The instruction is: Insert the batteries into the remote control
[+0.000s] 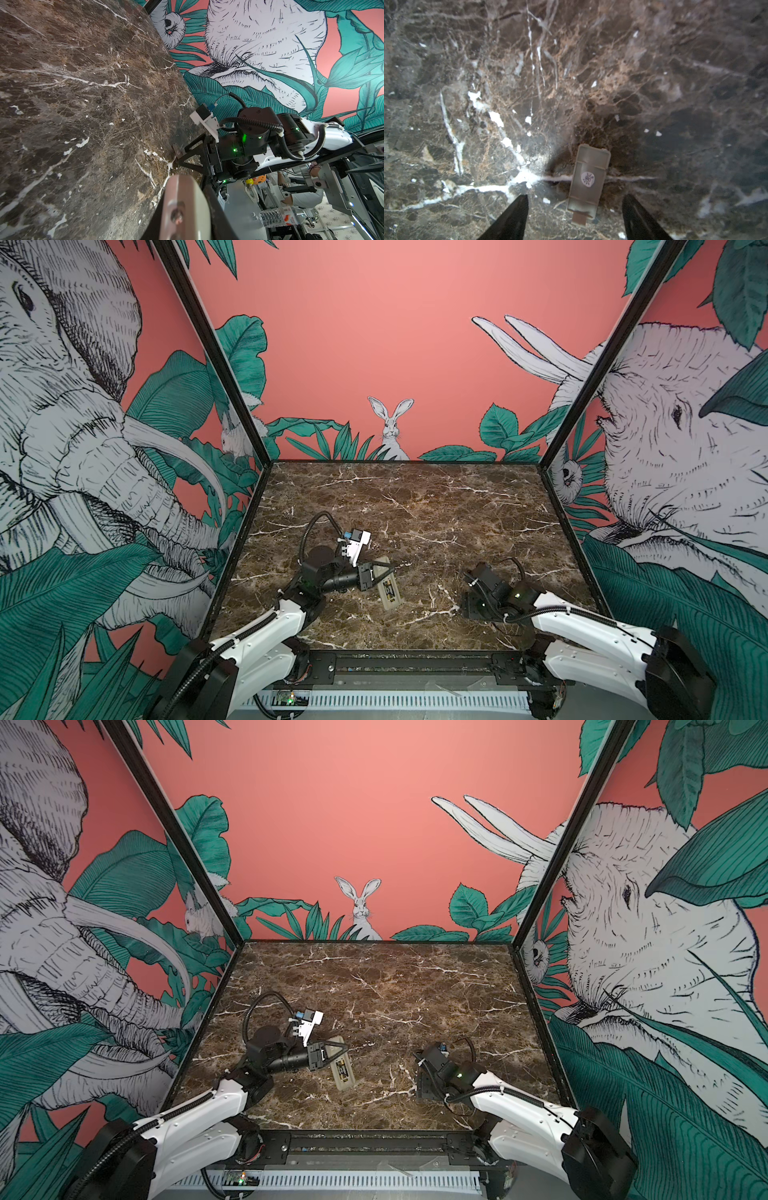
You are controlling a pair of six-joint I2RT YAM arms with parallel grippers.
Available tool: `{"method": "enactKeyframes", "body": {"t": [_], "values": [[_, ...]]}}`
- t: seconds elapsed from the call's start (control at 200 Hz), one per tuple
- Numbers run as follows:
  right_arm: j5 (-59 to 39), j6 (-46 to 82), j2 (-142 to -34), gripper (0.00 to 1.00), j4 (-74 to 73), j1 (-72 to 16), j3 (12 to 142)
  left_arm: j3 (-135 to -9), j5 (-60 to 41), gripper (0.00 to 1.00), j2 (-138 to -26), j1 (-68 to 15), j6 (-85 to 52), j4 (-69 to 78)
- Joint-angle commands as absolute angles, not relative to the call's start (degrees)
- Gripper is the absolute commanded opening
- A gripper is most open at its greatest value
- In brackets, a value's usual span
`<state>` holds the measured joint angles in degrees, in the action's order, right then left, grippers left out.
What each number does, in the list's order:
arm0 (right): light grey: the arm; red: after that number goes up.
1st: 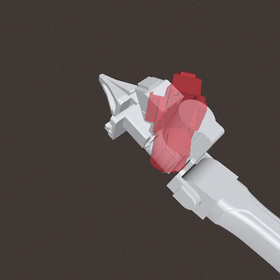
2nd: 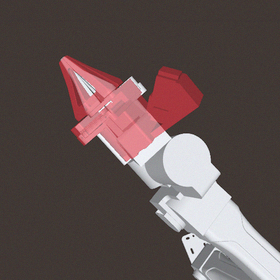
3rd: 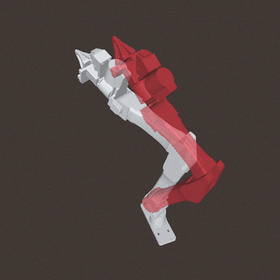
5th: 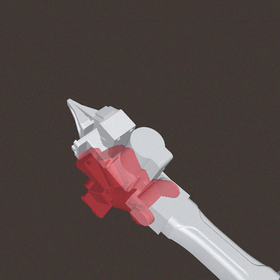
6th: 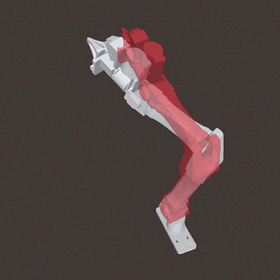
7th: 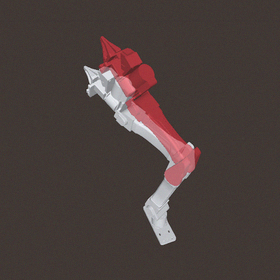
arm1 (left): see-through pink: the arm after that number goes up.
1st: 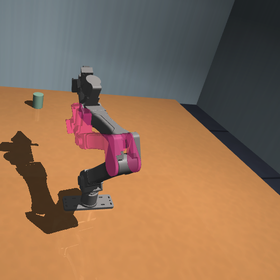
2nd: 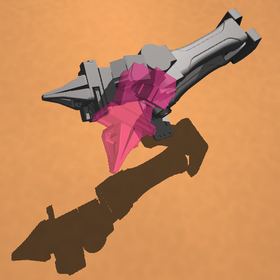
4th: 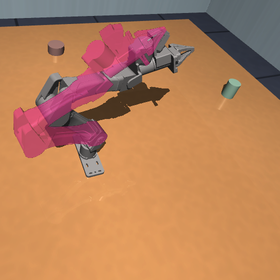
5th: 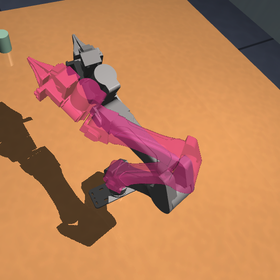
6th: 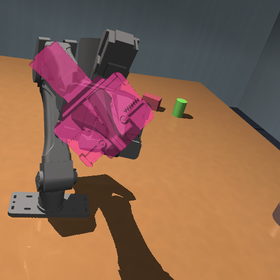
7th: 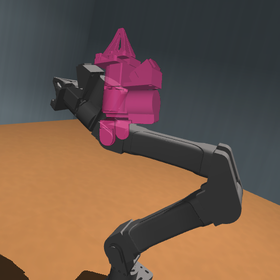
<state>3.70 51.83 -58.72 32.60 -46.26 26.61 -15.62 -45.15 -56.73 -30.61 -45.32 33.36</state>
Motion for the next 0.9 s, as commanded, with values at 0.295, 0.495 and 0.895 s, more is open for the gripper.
{"method": "enactKeyframes", "body": {"t": [0.295, 0.495, 0.895], "values": [[4.68, 50.86, -63.26, 0.72, 27.33, -46.67, 26.88, -16.27, -45.32, 0.0, -59.39, -30.78, -44.15, 35.82], [3.49, 49.43, -66.71, 0.72, 26.11, -46.8, 29.09, -15.74, -45.19, 0.0, -58.72, -30.89, -44.12, 35.7], [5.56, 45.21, -74.91, 0.72, 30.27, -51.12, 39.42, -15.47, -45.0, 0.0, -57.5, -30.85, -43.34, 34.43]]}}
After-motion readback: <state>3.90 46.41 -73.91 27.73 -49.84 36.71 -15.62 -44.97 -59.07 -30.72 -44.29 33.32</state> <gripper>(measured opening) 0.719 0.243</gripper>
